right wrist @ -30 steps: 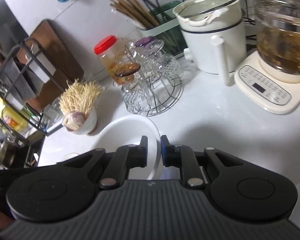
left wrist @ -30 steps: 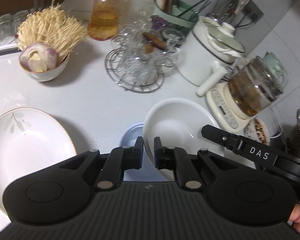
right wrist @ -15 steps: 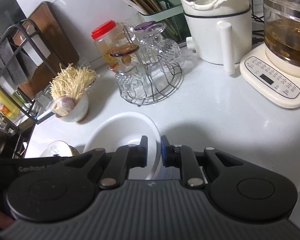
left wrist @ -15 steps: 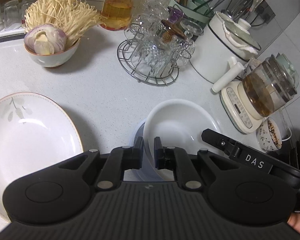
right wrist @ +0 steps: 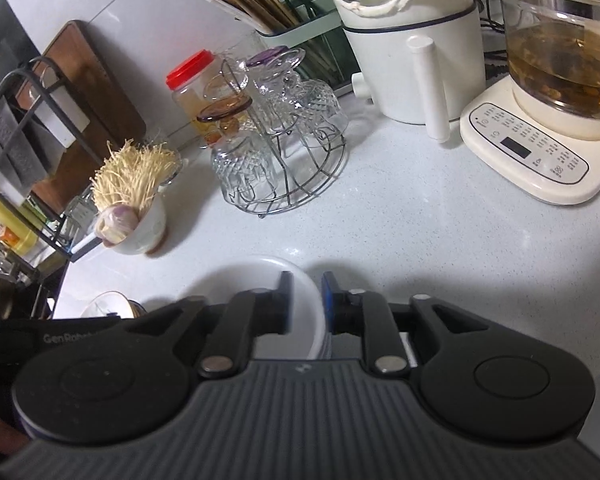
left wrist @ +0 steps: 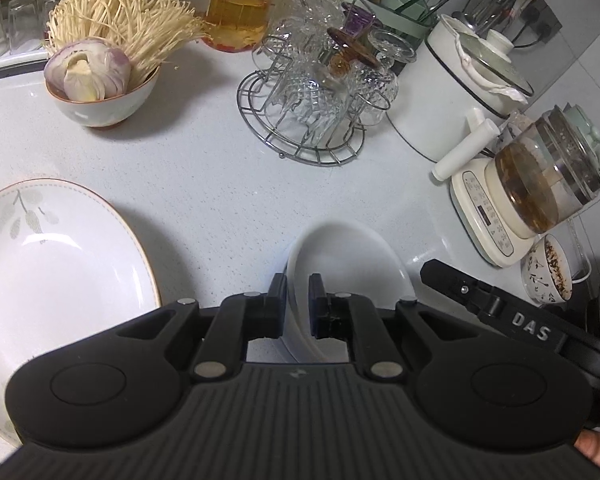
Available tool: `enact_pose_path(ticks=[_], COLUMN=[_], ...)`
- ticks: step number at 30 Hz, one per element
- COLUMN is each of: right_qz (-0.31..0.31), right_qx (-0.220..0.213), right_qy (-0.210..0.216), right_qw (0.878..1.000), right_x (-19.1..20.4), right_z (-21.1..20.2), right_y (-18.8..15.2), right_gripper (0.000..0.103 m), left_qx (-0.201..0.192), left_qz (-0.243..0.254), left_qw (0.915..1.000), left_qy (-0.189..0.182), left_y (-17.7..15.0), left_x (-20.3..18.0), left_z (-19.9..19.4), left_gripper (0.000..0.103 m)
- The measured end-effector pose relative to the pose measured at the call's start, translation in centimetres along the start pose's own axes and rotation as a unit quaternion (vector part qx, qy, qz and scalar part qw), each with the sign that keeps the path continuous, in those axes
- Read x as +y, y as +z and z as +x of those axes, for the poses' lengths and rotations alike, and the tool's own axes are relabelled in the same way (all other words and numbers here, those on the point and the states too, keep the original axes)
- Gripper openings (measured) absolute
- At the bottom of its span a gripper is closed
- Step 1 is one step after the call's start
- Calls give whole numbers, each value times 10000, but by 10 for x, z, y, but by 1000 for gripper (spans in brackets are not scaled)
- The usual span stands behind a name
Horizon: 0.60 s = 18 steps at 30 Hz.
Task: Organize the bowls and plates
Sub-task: 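Lower the white bowl into the light blue bowl and open both grippers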
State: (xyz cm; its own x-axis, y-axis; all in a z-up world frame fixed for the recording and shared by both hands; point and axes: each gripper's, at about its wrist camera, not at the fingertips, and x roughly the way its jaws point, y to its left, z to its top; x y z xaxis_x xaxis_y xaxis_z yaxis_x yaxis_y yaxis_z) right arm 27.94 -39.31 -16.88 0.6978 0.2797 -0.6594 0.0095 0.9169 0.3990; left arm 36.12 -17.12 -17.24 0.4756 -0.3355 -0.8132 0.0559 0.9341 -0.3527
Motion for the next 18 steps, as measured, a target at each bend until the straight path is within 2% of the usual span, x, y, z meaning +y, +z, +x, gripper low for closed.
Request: enact_pose_path(ticks=[1, 2, 3, 5, 7, 11, 18], right_qz=[37, 68, 89, 206, 450, 897, 1089], right_qx=[-27, -71, -107, -78, 12, 334, 786], right_qy=[15, 35, 42, 12, -59, -28, 243], right_qw=[10000, 9999, 9999, 9998, 9990, 9954, 9906], right_x=[-1, -2, -3, -6, -13, -28, -25], right_z=[-1, -3, -4, -3, 0, 13, 37], right_y=[1, 2, 3, 7, 9, 9, -1], right_gripper=[56, 62, 62, 62, 62, 62, 61], left_qx=[26, 45, 50, 42, 12, 59, 9], left_qz=[-19, -33, -45, -39, -20, -13, -128], left_qw=[10000, 10000, 10000, 10000, 9999, 9999, 9998], left_qy=[8, 19, 42, 80, 115, 126, 144], left_y=[1, 2, 3, 4, 5, 7, 5], left_x=[0, 0, 0, 0, 0, 1, 9], left_z=[0, 0, -1, -4, -7, -10, -16], left_gripper=[13, 18, 23, 43, 44, 62, 68])
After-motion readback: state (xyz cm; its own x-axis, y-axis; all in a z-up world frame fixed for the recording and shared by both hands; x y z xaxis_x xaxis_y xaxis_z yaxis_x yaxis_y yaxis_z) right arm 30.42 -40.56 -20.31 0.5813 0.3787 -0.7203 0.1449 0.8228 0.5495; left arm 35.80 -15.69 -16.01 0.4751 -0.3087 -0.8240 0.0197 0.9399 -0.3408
